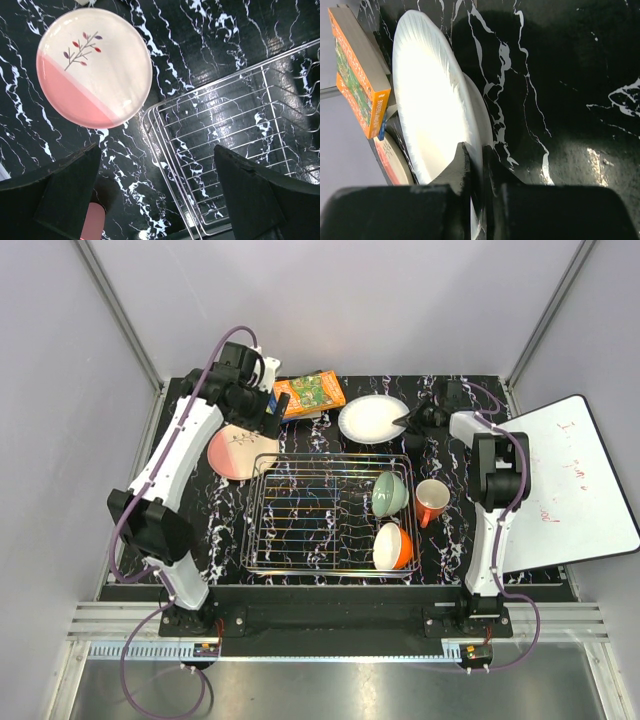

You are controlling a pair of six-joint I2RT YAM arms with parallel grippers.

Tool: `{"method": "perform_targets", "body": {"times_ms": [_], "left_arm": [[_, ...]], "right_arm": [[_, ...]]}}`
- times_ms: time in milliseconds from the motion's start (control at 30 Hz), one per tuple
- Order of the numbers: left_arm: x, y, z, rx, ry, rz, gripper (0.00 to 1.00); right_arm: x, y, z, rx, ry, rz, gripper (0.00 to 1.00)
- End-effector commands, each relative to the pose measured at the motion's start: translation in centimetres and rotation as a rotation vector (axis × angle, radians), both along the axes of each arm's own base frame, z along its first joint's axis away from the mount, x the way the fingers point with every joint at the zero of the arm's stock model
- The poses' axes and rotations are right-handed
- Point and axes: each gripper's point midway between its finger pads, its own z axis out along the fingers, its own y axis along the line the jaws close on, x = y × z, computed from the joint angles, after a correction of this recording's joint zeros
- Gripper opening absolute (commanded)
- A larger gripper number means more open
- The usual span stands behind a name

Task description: Load the mixed dishes into the dish rack

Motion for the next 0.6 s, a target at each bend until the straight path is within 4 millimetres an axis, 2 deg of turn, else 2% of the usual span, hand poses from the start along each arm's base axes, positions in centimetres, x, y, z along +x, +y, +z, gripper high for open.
{"method": "perform_targets", "body": {"times_ms": [0, 67, 100, 133, 167, 233, 267, 300, 333, 367, 400, 433, 467, 500, 567], "left_arm": [[-0.2, 0.7, 1.4, 0.005, -0.079, -0.007, 0.99], [-0.4, 0.9, 1.3, 0.009, -0.087, -0.007, 0.99], [-0.8, 1.1, 0.5, 0.018, -0.071, -0.007, 0.99], [-1.0, 1.1, 0.6, 0.016, -0.078, -0.009, 0.99], [-1.2, 1.3, 0.2, 0.021, -0.068, -0.01, 0.99], [-1.7, 1.1, 0.3, 0.008, -0.063, -0.016, 0.99], [-2.0, 1.0, 0.2, 0.002, -0.056, -0.028, 0.99], [-2.4, 0.7, 0.3, -0.019, -0.051, -0.044, 0.99], [-2.7, 0.5, 0.7, -0.03, -0.059, -0.053, 0.99], [-2.9, 0.5, 0.8, -0.039, -0.056, -0.057, 0.99], [-3.0, 0.3, 0.9, -0.047, -0.058, -0.062, 0.99], [-3.1, 0.3, 1.0, -0.051, -0.057, -0.061, 0.99], [-3.1, 0.4, 1.0, -0.05, -0.057, -0.057, 0.99], [-3.0, 0.5, 1.0, -0.049, -0.057, -0.052, 0.99], [-2.9, 0.6, 1.1, -0.06, -0.052, -0.031, 0.99]], "right_arm": [[-3.5, -2.6, -2.1, -0.154, 0.15, -0.053, 0.0], [-3.3, -2.8, 0.6, -0.175, 0.111, -0.048, 0.0], [-3.1, -3.1, 1.6, -0.196, 0.089, -0.06, 0.0], [-3.2, -3.5, 2.5, -0.22, 0.07, -0.061, 0.0], [-3.2, -3.5, 4.9, -0.235, 0.017, -0.067, 0.0], [-3.5, -4.7, 6.7, -0.32, -0.027, -0.089, 0.0], [-3.8, -4.9, 9.4, -0.351, -0.087, -0.096, 0.0], [-4.3, -5.4, 10.0, -0.381, -0.103, -0.097, 0.0], [-4.3, -5.4, 11.2, -0.406, -0.162, -0.073, 0.0], [-4.8, -5.4, 14.2, -0.409, -0.24, -0.076, 0.0], [-5.5, -5.4, 14.4, -0.411, -0.261, -0.071, 0.0], [-5.3, -5.2, 16.3, -0.411, -0.34, -0.062, 0.0], [-5.9, -4.9, 18.9, -0.403, -0.414, -0.057, 0.0], [-6.6, -4.1, 19.1, -0.39, -0.442, -0.017, 0.0], [-7.4, -3.3, 22.7, -0.412, -0.579, 0.029, 0.0]]}}
